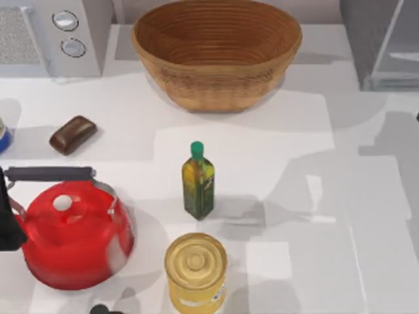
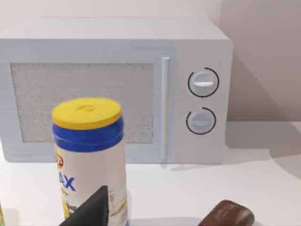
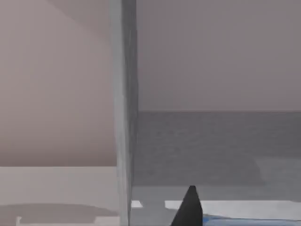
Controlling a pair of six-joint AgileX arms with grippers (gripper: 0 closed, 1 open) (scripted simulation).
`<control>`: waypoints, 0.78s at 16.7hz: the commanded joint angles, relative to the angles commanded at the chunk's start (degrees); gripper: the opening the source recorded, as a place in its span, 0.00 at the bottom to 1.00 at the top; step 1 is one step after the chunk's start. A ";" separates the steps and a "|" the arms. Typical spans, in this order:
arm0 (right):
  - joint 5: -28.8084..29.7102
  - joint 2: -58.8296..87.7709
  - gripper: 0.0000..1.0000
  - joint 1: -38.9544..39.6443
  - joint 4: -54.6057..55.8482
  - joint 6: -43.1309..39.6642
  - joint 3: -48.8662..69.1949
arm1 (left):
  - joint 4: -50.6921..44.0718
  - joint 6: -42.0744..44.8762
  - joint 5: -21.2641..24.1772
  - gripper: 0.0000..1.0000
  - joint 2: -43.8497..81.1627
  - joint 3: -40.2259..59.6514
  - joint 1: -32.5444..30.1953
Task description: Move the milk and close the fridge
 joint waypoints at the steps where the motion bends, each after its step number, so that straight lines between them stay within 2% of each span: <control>1: -0.13 -0.11 0.00 -0.22 -0.03 -0.06 0.07 | 0.00 0.00 0.00 1.00 0.00 0.00 0.00; 7: -0.74 1.92 0.00 -0.50 -0.80 -0.07 1.95 | 0.00 0.00 0.00 1.00 0.00 0.00 0.00; 13: -5.40 16.09 0.00 -4.35 -6.96 -1.11 19.75 | 0.00 0.00 0.00 1.00 0.00 0.00 0.00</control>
